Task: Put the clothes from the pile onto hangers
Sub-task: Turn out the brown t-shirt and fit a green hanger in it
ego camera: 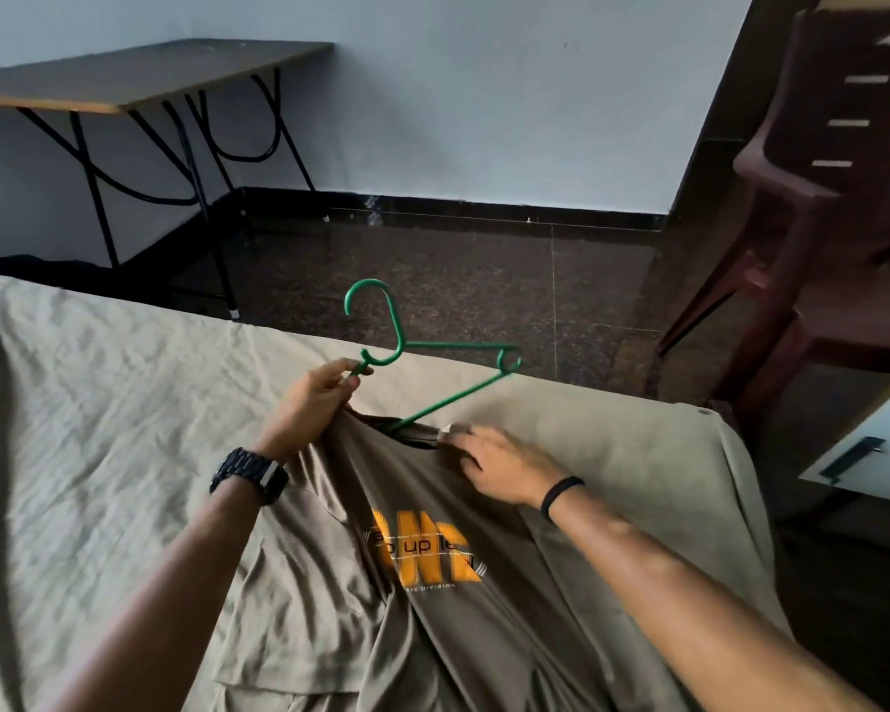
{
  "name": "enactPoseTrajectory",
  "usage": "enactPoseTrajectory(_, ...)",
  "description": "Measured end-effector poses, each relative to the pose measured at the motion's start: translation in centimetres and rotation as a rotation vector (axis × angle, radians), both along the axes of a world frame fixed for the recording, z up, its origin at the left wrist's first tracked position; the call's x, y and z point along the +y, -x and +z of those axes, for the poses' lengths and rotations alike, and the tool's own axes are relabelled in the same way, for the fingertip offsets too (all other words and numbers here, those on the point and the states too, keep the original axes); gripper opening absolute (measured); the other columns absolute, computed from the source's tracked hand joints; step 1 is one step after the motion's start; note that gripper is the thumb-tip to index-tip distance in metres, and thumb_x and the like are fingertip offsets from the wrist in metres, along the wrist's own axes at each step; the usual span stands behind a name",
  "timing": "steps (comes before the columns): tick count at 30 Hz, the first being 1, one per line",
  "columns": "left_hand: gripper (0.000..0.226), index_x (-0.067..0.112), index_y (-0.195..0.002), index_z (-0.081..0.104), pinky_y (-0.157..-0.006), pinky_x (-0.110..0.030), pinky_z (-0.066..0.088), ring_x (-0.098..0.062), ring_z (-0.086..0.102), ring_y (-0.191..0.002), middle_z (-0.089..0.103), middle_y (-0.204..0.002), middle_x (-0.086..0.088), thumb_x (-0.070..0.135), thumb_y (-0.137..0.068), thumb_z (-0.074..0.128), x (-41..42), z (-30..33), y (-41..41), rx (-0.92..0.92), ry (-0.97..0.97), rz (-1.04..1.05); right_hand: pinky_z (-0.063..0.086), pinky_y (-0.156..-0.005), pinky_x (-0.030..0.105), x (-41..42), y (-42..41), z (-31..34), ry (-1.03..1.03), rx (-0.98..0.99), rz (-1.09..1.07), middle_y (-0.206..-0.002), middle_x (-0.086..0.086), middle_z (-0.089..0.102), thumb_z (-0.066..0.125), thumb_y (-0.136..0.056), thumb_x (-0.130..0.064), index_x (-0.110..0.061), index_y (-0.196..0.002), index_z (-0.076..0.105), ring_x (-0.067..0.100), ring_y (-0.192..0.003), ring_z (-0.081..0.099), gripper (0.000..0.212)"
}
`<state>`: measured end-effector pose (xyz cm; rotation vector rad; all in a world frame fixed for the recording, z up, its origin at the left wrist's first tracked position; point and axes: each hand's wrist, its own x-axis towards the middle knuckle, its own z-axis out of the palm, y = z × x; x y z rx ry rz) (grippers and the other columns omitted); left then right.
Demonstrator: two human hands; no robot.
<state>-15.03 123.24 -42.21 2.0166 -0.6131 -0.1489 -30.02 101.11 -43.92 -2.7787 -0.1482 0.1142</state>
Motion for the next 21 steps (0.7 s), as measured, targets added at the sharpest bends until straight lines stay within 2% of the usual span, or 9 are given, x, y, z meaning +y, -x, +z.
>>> enactPoseTrajectory(2,0.024,0.047,-0.09,0.067,-0.066,-0.035,0.037,-0.021,0.043,-0.064,0.045,-0.063,-0.003,0.029,-0.093,0.051,-0.1,0.4,0.5,0.008,0.002,-0.03,0.043,-0.098,0.036,0.2,-0.3,-0.5,0.062,0.057,-0.091,-0.13,0.013,0.055,0.039,-0.095,-0.022,-0.025,-0.136,0.048,0.031,-0.117,0.052,0.041)
enactPoseTrajectory(5,0.023,0.042,-0.089,0.066,-0.059,-0.033,0.028,-0.021,0.034,-0.06,0.044,-0.063,-0.008,0.026,-0.097,0.051,0.3,0.9,0.9,-0.007,0.0,-0.018,0.045,-0.085,0.035,-0.2,-0.4,-0.1,0.055,0.16,-0.235,-0.121,0.018,0.059,0.038,-0.097,-0.032,-0.01,-0.114,0.06,0.033,-0.11,0.056,0.036)
enactPoseTrajectory(9,0.024,0.044,-0.085,0.066,-0.052,-0.029,0.023,-0.018,0.03,-0.053,0.044,-0.058,-0.006,0.028,-0.096,0.053,1.1,1.1,0.9,-0.018,-0.029,0.012,0.047,-0.087,0.041,-2.2,0.0,0.7,0.063,0.271,-0.377,-0.118,0.023,0.06,0.031,-0.099,-0.03,-0.006,-0.114,0.059,0.037,-0.106,0.059,0.04)
enactPoseTrajectory(12,0.028,0.039,-0.083,0.067,-0.051,-0.025,0.027,-0.011,0.035,-0.051,0.049,-0.058,-0.003,0.021,-0.097,0.053,1.1,1.5,1.3,-0.023,-0.027,0.016,0.059,-0.071,0.038,-3.8,-0.2,1.6,-0.107,0.248,-0.644,-0.098,0.022,0.065,0.047,-0.089,-0.023,-0.004,-0.098,0.064,0.036,-0.081,0.069,0.027)
enactPoseTrajectory(14,0.026,0.041,-0.088,0.067,-0.055,-0.028,0.026,-0.017,0.034,-0.054,0.046,-0.059,-0.005,0.021,-0.097,0.053,1.1,1.9,1.5,-0.054,-0.044,-0.002,0.06,-0.055,0.038,-4.6,-0.5,2.6,-0.239,0.289,-0.72,-0.081,0.018,0.063,0.049,-0.082,-0.012,-0.003,-0.086,0.061,0.029,-0.059,0.067,0.015)
enactPoseTrajectory(15,0.027,0.043,-0.088,0.067,-0.056,-0.029,0.027,-0.017,0.034,-0.054,0.045,-0.059,-0.004,0.021,-0.096,0.053,1.2,2.3,1.5,-0.074,-0.058,-0.003,0.059,-0.054,0.039,-5.0,-0.7,3.2,-0.323,0.3,-0.748,-0.079,0.018,0.062,0.049,-0.081,-0.007,-0.002,-0.081,0.059,0.028,-0.056,0.065,0.011)
enactPoseTrajectory(17,0.031,0.042,-0.084,0.067,-0.056,-0.027,0.031,-0.01,0.04,-0.054,0.051,-0.058,0.009,0.016,-0.096,0.054,1.5,3.2,1.5,-0.122,-0.095,0.016,0.06,-0.064,0.045,-6.3,-0.8,4.4,-0.511,0.28,-0.819,-0.076,0.018,0.06,0.051,-0.079,0.003,-0.001,-0.075,0.057,0.032,-0.064,0.067,0.007)
enactPoseTrajectory(19,0.029,0.036,-0.089,0.067,-0.064,-0.023,0.041,-0.001,0.054,-0.064,0.061,-0.064,0.02,0.01,-0.095,0.055,1.6,4.4,2.0,-0.193,-0.171,-0.001,0.059,-0.07,0.049,-7.5,-1.0,5.4,-0.603,0.224,-0.861,-0.067,0.015,0.057,0.056,-0.075,0.009,0.001,-0.069,0.056,0.033,-0.066,0.067,0.01)
enactPoseTrajectory(21,0.02,0.02,-0.098,0.071,-0.076,-0.031,0.047,-0.013,0.064,-0.082,0.069,-0.082,0.012,0.007,-0.093,0.056,1.4,5.4,2.8,-0.264,-0.256,-0.045,0.06,-0.065,0.043,-8.1,-1.2,6.6,-0.577,0.165,-0.859,-0.056,0.012,0.053,0.06,-0.072,0.01,0.0,-0.06,0.055,0.024,-0.055,0.066,0.016)
